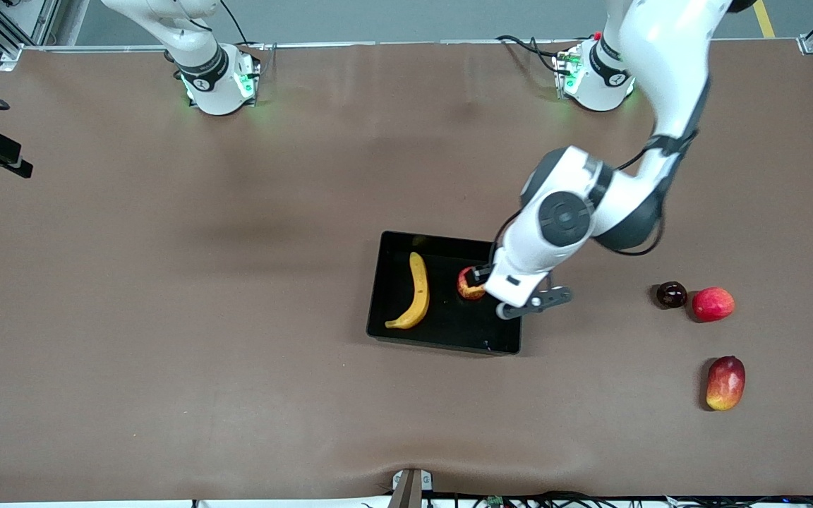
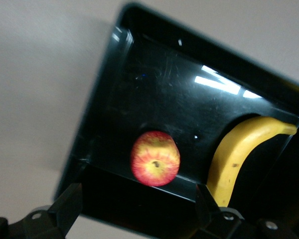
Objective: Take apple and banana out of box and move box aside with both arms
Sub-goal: 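Grasp the red-yellow apple with the left gripper and lift it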
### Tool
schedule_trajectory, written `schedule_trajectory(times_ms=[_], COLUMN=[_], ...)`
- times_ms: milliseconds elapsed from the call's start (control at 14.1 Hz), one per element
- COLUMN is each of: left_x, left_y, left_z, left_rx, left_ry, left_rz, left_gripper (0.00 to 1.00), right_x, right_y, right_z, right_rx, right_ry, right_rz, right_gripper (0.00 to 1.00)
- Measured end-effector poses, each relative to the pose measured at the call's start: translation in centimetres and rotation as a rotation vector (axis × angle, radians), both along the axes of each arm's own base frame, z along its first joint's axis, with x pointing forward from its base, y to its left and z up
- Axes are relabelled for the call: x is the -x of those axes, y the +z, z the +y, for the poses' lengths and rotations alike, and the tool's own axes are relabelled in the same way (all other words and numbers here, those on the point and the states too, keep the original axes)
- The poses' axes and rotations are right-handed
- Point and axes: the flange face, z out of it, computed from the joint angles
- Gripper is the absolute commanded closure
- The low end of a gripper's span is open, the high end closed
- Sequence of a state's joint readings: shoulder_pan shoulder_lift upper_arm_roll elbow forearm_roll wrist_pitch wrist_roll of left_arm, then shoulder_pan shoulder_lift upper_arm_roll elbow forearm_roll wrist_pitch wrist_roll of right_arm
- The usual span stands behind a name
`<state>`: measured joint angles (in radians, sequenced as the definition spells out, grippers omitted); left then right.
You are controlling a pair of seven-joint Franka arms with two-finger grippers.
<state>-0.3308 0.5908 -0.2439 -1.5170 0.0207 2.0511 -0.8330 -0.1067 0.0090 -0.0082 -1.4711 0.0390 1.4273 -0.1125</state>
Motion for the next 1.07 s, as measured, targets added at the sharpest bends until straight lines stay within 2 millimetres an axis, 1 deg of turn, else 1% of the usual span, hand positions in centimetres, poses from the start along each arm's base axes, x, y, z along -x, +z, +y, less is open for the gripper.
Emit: schedule_trajectory(times_ms=[142,213,427,569,640,711,854,1067], left_x=[0.7,0.8,1.2,1.5,1.6,1.7,1.9,1.9], left_y=[-3.3,-4.6,-7.9,-9.4,-10.0,-10.4,-11.0,-10.8], left_z=[-1.6,-1.9,-2.6,-3.2,-3.4,-3.4,-3.5,-3.6], left_rx=[-0.019,-0.026,-0.044,-0.051,-0.053,-0.057,-0.075,-0.078], left_ry=[-0.007,-0.007,0.005,0.030,0.041,0.041,0.032,0.054], left_rz=[0.010,0.010,0.017,0.008,0.008,0.006,0.000,-0.004], left_gripper=[0.00,0.00,0.00,0.00,0.08,0.33,1.00,1.00], right_x=[0.0,0.0,0.0,0.0,0.0,0.0,0.0,0.0], right_y=[0.0,0.0,0.0,0.0,0.0,0.0,0.0,0.0], right_z=[-0.4,-0.4,-0.3,-0.3,-0.3,-0.3,-0.2,-0.3], right_rx=[0.000,0.000,0.000,0.000,0.000,0.000,0.000,0.000], right_ry=[-0.007,-0.007,-0.005,-0.005,-0.005,-0.004,-0.004,-0.004], right_rz=[0.000,0.000,0.000,0.000,0.000,0.000,0.000,0.000], right_gripper=[0.00,0.00,0.00,0.00,0.00,0.00,0.00,0.00])
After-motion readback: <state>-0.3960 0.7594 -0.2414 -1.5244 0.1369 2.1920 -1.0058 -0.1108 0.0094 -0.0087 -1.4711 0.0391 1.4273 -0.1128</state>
